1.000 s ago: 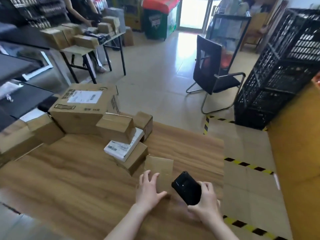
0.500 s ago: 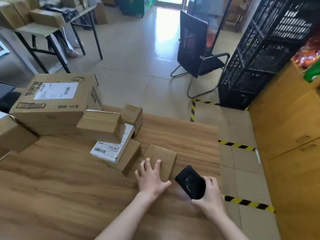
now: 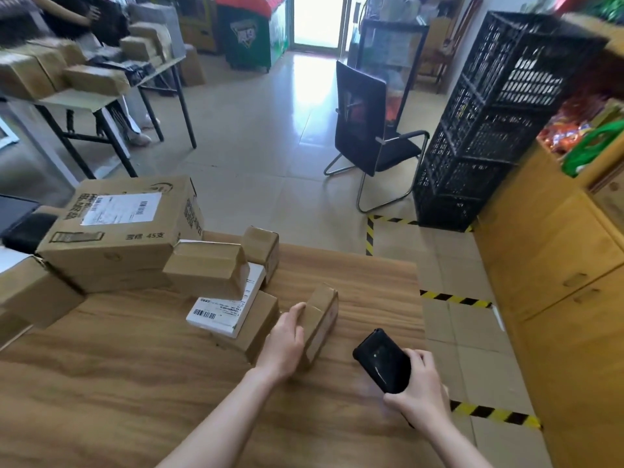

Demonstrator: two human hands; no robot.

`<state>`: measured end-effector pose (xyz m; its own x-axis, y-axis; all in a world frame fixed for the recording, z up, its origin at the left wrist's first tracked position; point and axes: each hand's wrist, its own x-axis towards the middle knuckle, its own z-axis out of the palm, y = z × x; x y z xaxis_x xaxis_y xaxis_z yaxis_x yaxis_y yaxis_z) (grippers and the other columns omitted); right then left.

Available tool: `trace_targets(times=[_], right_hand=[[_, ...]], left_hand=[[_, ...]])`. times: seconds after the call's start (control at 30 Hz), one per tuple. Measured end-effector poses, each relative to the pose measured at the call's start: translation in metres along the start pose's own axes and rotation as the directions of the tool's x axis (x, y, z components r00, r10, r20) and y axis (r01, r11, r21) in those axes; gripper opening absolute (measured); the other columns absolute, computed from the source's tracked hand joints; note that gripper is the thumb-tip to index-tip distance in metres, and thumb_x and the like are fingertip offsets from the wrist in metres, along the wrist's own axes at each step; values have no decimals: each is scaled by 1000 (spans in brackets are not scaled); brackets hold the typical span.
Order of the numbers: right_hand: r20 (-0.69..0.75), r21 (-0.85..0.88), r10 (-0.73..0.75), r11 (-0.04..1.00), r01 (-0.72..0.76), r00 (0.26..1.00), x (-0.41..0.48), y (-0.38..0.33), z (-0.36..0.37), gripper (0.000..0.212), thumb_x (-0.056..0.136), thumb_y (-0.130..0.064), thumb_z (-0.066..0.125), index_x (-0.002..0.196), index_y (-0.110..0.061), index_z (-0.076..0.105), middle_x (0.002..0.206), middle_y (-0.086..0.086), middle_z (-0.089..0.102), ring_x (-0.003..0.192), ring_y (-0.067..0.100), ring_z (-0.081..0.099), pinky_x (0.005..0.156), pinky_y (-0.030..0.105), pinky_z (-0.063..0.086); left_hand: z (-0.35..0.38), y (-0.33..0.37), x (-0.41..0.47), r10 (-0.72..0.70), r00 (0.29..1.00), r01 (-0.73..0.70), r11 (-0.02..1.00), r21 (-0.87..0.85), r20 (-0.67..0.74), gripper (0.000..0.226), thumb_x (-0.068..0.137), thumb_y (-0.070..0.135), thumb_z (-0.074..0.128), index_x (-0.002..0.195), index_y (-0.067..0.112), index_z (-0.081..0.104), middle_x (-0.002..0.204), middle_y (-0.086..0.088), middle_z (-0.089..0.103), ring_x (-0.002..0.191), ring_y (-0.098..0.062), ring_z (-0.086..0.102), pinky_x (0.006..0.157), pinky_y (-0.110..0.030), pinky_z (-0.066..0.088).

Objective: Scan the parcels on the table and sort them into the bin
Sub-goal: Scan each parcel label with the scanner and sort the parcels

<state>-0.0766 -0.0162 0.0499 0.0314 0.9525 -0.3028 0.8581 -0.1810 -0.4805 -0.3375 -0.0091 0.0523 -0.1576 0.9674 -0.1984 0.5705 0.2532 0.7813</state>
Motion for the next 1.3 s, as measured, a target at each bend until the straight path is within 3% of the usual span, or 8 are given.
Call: trace_targets(times=[0.13,0.23,0.47,0.63,0.77,0.87,1.13,1.3], right_hand=[[-6,2,-24,1000,25,1000,-3,-5,2,88,54,-35,81,133,-27,43,115,-13,33,105,9,48,93,38,44],[-14,-5,-34,999,34,999,-5,-7,3,88,55,-34,82,133,-27,42,116,-13,32,106,7,46,96,38,43],[-19,5,-10,1000,10,1000,-15,2,5,88,49,-36,78,131,-29,45,114,-13,35,105,9,48,90,37,44],[-29,5,45,999,-45,999,-23,9,1,88,48,-34,76,130,-29,47,115,-13,35,98,7,47,87,34,43],[-24,-16,77,997,-77,997,-28,15,-3,87,50,-36,78,130,-29,45,114,-14,34,94,5,46,87,33,44],[-24,-20,94,995,-95,995,-31,18,-4,85,53,-36,79,130,-29,46,115,-13,35,96,4,44,83,32,38],[4,-129,74,989,-73,997,-29,22,-17,88,57,-37,78,136,-27,40,123,-12,33,112,10,49,86,32,35],[-3,-307,-52,950,49,999,-19,17,-39,80,69,-36,75,139,-27,37,134,-8,35,124,13,45,96,35,34]], left_hand=[[1,2,0,54,993,-49,998,51,-101,40,102,36,38,141,42,35,143,6,36,116,-14,52,87,-34,53],[5,-2,1,50,996,-33,978,205,-79,60,93,42,58,144,39,27,142,4,34,123,-18,49,88,-33,53],[14,-16,5,-36,996,39,999,-37,80,65,88,28,67,143,38,35,123,3,46,112,-7,47,83,-18,48],[28,-32,8,-108,988,101,992,76,106,62,86,27,66,143,26,40,133,-1,43,129,-19,44,108,-33,40],[42,-23,1,-108,983,67,963,260,146,98,74,58,72,151,29,19,152,-3,18,143,-23,15,111,-45,33],[57,-16,-4,-167,955,51,908,417,247,129,56,77,70,153,31,-2,156,-7,-13,146,-29,-17,116,-57,13],[49,-12,15,-56,932,-181,785,593,359,124,67,43,79,151,36,-11,159,-8,-16,144,-30,-27,119,-53,-6],[24,0,35,93,892,-407,595,693,443,114,76,27,76,151,39,-10,159,-5,-19,145,-27,-26,119,-47,-11]])
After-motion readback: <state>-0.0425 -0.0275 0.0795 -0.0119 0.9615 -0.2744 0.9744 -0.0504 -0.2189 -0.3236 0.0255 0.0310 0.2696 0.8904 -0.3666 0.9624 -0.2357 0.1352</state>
